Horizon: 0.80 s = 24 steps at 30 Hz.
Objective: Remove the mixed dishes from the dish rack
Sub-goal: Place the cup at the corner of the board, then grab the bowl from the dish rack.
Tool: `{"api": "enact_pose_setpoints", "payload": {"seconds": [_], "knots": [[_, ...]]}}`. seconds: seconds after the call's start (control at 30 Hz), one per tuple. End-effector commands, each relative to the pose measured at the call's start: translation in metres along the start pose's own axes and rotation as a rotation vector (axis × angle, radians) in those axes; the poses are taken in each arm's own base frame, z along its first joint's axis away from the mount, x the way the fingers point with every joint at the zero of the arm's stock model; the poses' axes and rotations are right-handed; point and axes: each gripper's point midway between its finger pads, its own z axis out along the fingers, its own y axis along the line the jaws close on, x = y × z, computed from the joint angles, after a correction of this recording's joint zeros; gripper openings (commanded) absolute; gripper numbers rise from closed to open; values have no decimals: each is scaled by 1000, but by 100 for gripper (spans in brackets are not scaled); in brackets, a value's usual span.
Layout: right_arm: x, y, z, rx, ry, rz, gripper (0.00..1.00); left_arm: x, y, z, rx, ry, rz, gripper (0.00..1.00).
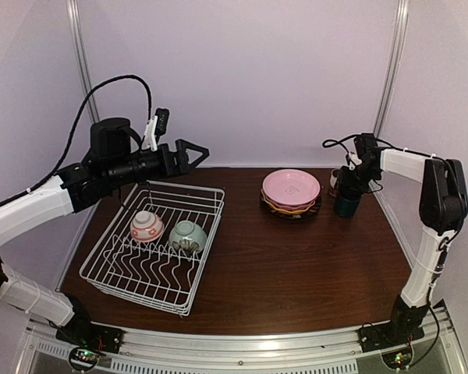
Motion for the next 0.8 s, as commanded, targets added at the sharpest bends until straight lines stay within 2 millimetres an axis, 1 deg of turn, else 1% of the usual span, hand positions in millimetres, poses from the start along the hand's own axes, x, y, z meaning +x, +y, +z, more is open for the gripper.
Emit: {"api": "enact_pose_setpoints", "payload": {"seconds": [0.0,0.07,0.13,0.2,0.27,0.3,0.33,0.4,0.43,0.53,0.63,0.7,0.77], "knots": [[-24,10,-42,-38,-107,2,59,-19,0,-9,-52,-27,50,97],[-31,15,-58,-54,-146,-4,67,-17,8,-11,-104,-4,60,98],[-37,22,-76,-82,-191,-8,72,-16,16,-13,-158,14,72,97],[-43,32,-97,-131,-248,-4,76,-14,29,-17,-230,42,75,97],[-48,44,-119,-194,-305,-5,86,-9,38,-20,-275,90,81,97],[-47,49,-128,-220,-320,-7,93,-6,40,-21,-288,112,84,97],[-48,56,-139,-248,-345,-14,98,-5,48,-24,-330,123,89,97],[-48,68,-161,-295,-405,-33,100,1,56,-27,-365,157,89,98],[-48,75,-179,-315,-449,-46,100,4,61,-29,-382,173,90,97],[-42,92,-208,-347,-507,-105,100,14,77,-37,-448,217,81,97],[-30,109,-229,-348,-536,-186,100,27,100,-46,-527,276,57,97],[-21,118,-239,-327,-554,-253,100,37,120,-54,-598,320,28,98],[-10,126,-246,-295,-563,-325,100,45,142,-62,-668,350,-8,97]]}}
